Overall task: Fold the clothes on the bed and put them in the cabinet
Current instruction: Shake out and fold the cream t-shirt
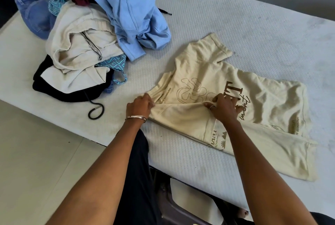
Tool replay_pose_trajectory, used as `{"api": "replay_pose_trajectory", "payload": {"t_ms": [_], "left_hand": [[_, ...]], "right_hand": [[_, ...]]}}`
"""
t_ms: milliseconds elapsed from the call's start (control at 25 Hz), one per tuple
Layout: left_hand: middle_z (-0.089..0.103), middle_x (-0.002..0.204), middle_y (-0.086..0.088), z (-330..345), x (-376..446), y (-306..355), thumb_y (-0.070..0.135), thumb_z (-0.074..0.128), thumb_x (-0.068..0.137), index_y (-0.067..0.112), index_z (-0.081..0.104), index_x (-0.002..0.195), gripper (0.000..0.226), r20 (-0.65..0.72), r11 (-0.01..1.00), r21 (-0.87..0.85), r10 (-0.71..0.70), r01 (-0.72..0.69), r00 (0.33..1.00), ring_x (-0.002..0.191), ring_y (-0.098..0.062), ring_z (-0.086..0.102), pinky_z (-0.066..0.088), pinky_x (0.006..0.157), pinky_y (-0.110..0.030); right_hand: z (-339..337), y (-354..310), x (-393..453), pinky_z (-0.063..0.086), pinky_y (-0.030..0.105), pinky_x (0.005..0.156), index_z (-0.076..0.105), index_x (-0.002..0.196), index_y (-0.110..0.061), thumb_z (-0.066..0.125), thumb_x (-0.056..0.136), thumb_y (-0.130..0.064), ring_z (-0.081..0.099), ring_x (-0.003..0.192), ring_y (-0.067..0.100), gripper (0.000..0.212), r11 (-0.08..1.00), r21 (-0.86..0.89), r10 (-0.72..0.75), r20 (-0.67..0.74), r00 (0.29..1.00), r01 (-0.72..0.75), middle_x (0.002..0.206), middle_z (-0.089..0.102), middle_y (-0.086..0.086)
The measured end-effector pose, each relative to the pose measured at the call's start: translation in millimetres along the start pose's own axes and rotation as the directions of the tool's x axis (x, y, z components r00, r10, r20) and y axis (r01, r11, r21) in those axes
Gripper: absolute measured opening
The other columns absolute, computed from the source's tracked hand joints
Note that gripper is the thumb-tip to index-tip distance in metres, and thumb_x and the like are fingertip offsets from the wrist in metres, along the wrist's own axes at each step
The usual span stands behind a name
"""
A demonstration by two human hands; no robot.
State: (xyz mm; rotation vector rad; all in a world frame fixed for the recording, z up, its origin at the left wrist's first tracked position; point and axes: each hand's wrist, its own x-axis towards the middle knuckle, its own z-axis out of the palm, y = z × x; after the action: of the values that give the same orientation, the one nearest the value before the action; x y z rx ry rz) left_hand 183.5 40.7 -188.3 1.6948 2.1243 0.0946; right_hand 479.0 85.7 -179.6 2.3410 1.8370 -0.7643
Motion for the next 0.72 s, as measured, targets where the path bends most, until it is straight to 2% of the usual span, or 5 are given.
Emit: {"api": "replay_pose_trajectory", "payload": {"t_ms": [160,320,560,640,720], "left_hand": [[0.041,0.129,-0.015,-4.4,14.0,3.0,0.040,0.062,0.089,0.016,0.051,0.125,0.045,-0.136,0.975,-0.042,-0.220,0.216,0.966,0.117,-0.037,0.042,0.045,0.084,-0.052],[0.048,0.125,-0.023,-12.5,28.3,1.2,0.032,0.059,0.092,0.012,0.043,0.129,0.044,0.149,0.979,-0.026,-0.197,0.203,0.969,0.113,-0.043,0.050,0.044,0.088,-0.047],[0.051,0.122,-0.025,-14.8,16.6,-25.2,0.019,0.050,0.096,0.004,0.049,0.120,0.029,-0.095,0.905,-0.125,-0.419,0.407,0.903,0.112,-0.043,0.051,0.044,0.087,-0.048],[0.052,0.116,-0.022,-12.6,12.1,-20.0,0.015,0.057,0.091,0.005,0.057,0.113,0.024,-0.247,0.985,-0.047,-0.172,0.166,0.953,0.106,-0.041,0.051,0.046,0.081,-0.048],[0.056,0.108,-0.020,-9.4,8.5,-7.8,0.017,0.065,0.087,0.004,0.062,0.108,0.024,-0.180,0.956,-0.124,0.244,-0.268,0.953,0.098,-0.038,0.056,0.050,0.079,-0.046]], "right_hand": [[15.4,-16.0,-30.3,0.024,0.053,0.102,0.058,0.122,-0.017,0.059,0.094,-0.034,0.032,0.127,0.034,0.032,0.991,0.108,-0.036,-0.330,0.943,0.076,0.129,0.047,0.014],[37.5,-35.0,-40.3,0.025,0.050,0.099,0.060,0.122,-0.021,0.058,0.095,-0.032,0.033,0.123,0.029,0.029,0.960,0.120,-0.214,-0.266,0.940,0.253,0.125,0.048,0.007],[52.1,-37.2,-43.0,0.030,0.053,0.097,0.061,0.117,-0.017,0.065,0.089,-0.021,0.032,0.117,0.028,0.028,0.962,0.029,-0.238,-0.404,0.883,0.273,0.124,0.051,0.012],[54.7,-35.8,-45.7,0.034,0.052,0.095,0.061,0.115,-0.016,0.068,0.086,-0.018,0.037,0.118,0.030,0.030,0.921,-0.085,-0.381,-0.414,0.827,0.381,0.127,0.053,0.012],[56.5,-31.8,-44.3,0.031,0.052,0.101,0.058,0.122,-0.020,0.065,0.090,-0.024,0.038,0.126,0.030,0.034,0.851,-0.186,-0.526,-0.269,0.807,0.492,0.136,0.051,0.007]]}}
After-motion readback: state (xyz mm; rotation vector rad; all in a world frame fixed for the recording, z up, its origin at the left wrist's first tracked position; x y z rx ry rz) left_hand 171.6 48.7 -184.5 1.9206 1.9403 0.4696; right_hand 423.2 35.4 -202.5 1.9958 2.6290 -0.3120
